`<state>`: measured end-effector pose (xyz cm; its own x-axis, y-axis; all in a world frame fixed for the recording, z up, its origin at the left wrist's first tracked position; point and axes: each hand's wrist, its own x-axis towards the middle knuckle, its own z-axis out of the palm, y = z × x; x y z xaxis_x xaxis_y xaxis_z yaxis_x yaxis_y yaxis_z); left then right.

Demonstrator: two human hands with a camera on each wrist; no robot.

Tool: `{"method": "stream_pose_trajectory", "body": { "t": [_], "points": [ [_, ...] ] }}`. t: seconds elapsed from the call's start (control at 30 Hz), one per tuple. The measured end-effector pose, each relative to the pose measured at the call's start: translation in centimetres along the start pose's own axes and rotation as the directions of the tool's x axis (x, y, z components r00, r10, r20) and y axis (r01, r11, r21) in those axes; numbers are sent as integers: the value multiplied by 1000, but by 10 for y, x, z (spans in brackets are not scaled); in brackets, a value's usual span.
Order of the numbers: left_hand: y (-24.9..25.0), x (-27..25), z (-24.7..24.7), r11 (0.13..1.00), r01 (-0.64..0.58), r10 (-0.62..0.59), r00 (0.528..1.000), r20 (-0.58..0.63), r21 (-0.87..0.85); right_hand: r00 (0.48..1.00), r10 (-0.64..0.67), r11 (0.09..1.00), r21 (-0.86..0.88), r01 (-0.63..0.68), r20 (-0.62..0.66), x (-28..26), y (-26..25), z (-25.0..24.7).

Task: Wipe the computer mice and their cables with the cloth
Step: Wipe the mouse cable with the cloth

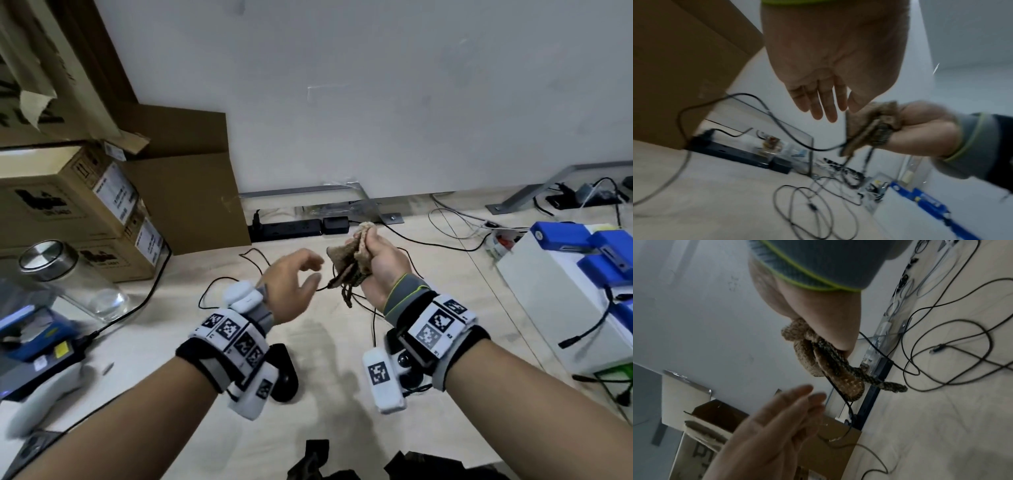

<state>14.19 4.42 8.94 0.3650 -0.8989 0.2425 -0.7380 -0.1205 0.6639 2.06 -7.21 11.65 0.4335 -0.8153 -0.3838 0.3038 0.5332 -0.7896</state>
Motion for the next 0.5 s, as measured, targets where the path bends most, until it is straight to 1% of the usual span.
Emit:
{"method": "stream_pose_trajectory", "body": {
  "t": [0.07, 0.13, 0.17, 0.23, 0.27, 0.3, 0.37, 0.4, 0.43, 0.5],
  "points": [
    [18, 1, 10, 999, 34, -33, 998, 58, -13, 1000, 14, 1000, -12, -14, -5, -1, 5, 4],
    [28, 4, 15, 991, 131, -126, 984, 125, -40, 1000, 20, 1000, -18, -21, -9, -2, 8, 5],
    [29, 5, 17, 982, 177, -166, 976, 140, -64, 1000, 21, 999, -34, -21, -13, -2, 11, 4],
    [29, 4, 19, 967, 226, -213, 970, 118, -115, 1000, 16, 998, -68, -17, -25, -5, 15, 2],
    [29, 4, 19, 964, 227, -216, 972, 92, -136, 999, 20, 997, -80, -23, -35, -6, 16, -1],
    [28, 3, 18, 971, 205, -199, 978, 57, -120, 998, 25, 996, -86, -30, -53, -6, 17, -4],
    [23, 3, 15, 994, 109, -109, 994, -5, -2, 994, 38, 995, -90, -47, -103, -6, 16, -9],
    [19, 3, 15, 996, 74, -74, 997, -10, 42, 990, 42, 995, -80, -53, -135, -5, 14, -13],
    [14, 3, 14, 996, 66, -66, 998, 5, 65, 985, 43, 996, -69, -55, -166, -2, 13, -18],
    [-1, 3, 13, 991, 86, -94, 993, 77, 101, 972, 29, 997, -62, -44, -235, 2, 8, -26]
  ]
}}
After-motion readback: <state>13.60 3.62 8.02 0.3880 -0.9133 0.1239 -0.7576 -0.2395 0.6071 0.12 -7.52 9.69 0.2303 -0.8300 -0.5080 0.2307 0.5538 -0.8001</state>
